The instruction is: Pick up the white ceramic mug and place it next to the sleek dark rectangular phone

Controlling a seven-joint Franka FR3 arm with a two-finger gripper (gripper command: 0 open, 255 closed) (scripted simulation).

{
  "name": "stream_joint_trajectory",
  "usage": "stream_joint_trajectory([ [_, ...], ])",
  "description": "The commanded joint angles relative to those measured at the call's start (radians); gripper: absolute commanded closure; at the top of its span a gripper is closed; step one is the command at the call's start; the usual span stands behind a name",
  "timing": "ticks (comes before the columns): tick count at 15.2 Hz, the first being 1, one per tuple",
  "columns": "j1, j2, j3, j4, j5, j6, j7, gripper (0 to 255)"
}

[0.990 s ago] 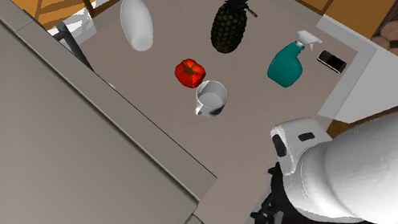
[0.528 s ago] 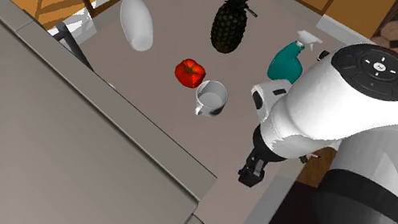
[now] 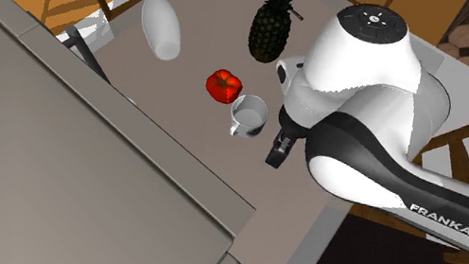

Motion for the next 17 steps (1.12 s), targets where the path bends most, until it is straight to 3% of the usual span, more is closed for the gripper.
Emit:
stream_joint_trajectory([
  [1, -0.01, 0.084, -0.027, 0.056, 0.043, 0.017, -0.058, 0],
  [7, -0.079, 0.332, -0.062, 0.259, 0.189, 0.014, -0.214, 0],
  [14, -0.22, 0.615, -0.038, 0.56, 0.326, -0.05, -0.33, 0],
  [17, -0.221, 0.63, -0.031, 0.541, 0.335, -0.018, -0.336, 0],
])
